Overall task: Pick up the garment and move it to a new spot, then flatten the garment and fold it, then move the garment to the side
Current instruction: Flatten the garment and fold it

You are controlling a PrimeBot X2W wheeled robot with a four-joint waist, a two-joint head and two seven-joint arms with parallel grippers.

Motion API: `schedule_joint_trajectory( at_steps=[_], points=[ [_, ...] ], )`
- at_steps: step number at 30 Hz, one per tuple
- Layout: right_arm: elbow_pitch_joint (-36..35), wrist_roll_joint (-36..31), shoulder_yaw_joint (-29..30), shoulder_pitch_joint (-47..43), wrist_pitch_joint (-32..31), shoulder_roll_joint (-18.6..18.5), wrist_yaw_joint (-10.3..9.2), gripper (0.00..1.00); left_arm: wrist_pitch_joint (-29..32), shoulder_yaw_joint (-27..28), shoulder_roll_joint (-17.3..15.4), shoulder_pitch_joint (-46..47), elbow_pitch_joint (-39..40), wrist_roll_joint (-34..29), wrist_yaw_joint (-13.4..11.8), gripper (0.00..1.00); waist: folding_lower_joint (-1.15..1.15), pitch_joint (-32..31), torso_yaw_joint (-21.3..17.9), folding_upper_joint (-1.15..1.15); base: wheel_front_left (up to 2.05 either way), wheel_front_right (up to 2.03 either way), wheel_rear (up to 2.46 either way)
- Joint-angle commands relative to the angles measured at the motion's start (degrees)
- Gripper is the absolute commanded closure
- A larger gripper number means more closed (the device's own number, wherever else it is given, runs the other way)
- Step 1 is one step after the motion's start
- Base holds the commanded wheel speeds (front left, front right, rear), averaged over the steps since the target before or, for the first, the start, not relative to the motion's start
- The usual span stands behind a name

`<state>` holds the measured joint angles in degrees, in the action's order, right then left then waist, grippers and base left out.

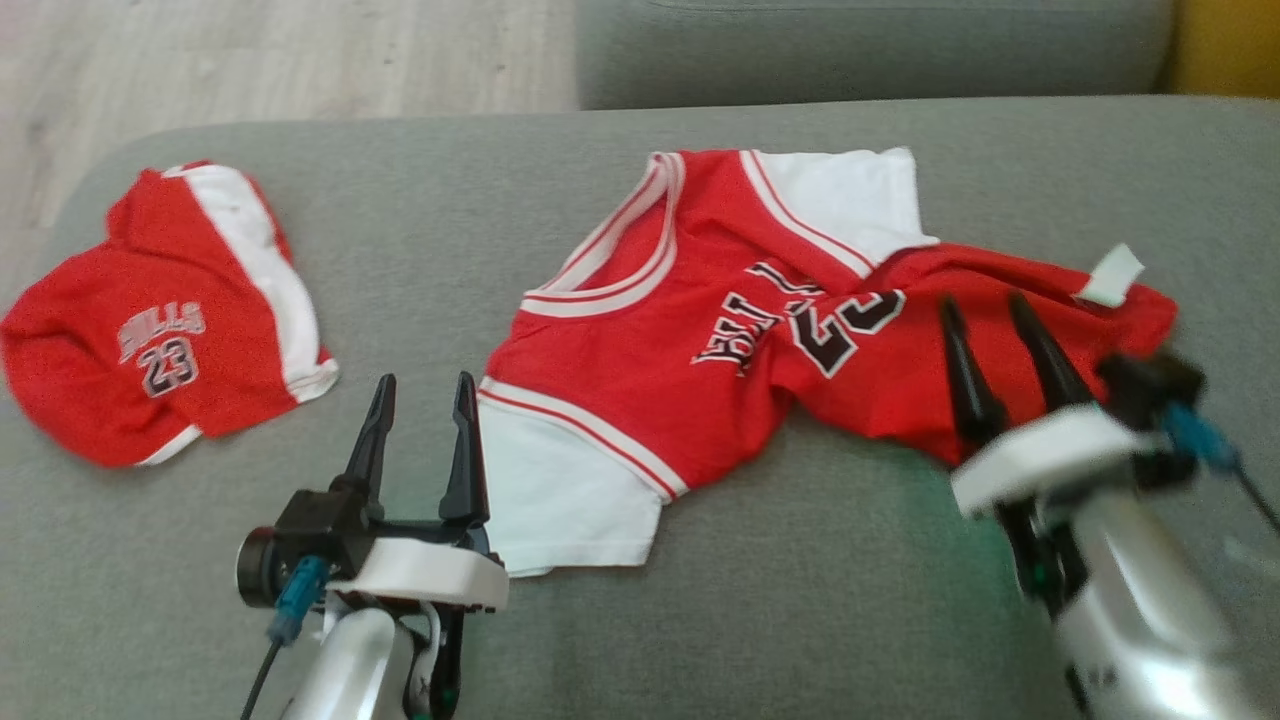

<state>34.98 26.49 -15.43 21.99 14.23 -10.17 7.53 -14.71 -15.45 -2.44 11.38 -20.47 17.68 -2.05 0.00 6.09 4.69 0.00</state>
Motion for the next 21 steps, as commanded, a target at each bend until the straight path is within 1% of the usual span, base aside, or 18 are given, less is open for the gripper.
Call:
schedule_joint_trajectory(
  at_steps=[1, 4, 7, 11, 13, 16, 17, 21],
  points=[
    [-2.9, -2.1, 0.9, -0.8, 0.7, 1.9, -0.04, 0.0, -0.3, 1.4, -0.4, 1.3, 1.9, 0.0, -0.3, 0.0, 0.0, 0.5, -1.1, 0.0, 0.0, 0.0, 0.0],
    [-6.1, -6.7, 6.2, -4.4, 0.8, 4.5, -0.04, 0.0, -0.3, 1.2, -0.4, 1.6, 1.7, -0.4, -0.1, 0.0, 0.0, 1.0, -2.4, 0.0, 0.0, 0.0, 0.0],
    [-8.3, -9.8, 8.4, -5.9, 0.8, 6.0, -0.04, 0.0, -0.3, 1.1, -0.4, 2.1, 1.7, -0.6, 0.0, 0.0, 0.0, 1.7, -3.1, 0.0, 0.0, 0.0, 0.0],
    [-9.7, -12.6, 12.2, -6.0, -0.1, 6.8, -0.04, 0.0, -0.3, 0.7, -0.4, 2.9, 1.6, -0.6, 0.1, 0.0, 0.0, 2.5, -3.2, 0.0, 0.0, 0.0, 0.0],
    [-9.5, -14.7, 15.5, -5.7, -1.4, 7.0, -0.04, 0.0, -0.3, 0.4, -0.4, 3.4, 1.6, -0.6, 0.2, 0.0, 0.0, 3.0, -2.8, 0.0, 0.0, 0.0, 0.0],
    [-8.0, -18.3, 21.2, -4.7, -4.9, 7.2, -0.04, 0.0, -0.3, -0.1, -0.4, 3.9, 1.4, -0.4, 0.3, 0.0, 0.0, 3.8, -1.8, 0.0, 0.0, 0.0, 0.0],
    [-8.0, -18.3, 21.2, -4.7, -4.9, 7.2, -0.04, 0.0, -0.3, -0.1, -0.4, 3.9, 1.4, -0.4, 0.3, 0.0, 0.0, 3.8, -1.8, 0.0, 0.0, 0.0, 0.0],
    [-5.7, -16.9, 25.9, -3.4, -7.7, 7.3, -0.04, 0.0, -0.3, -0.3, -0.4, 4.4, 1.4, 0.0, 0.0, 0.0, 0.0, 4.9, -0.5, 0.0, 0.0, 0.0, 0.0]
  ],
)
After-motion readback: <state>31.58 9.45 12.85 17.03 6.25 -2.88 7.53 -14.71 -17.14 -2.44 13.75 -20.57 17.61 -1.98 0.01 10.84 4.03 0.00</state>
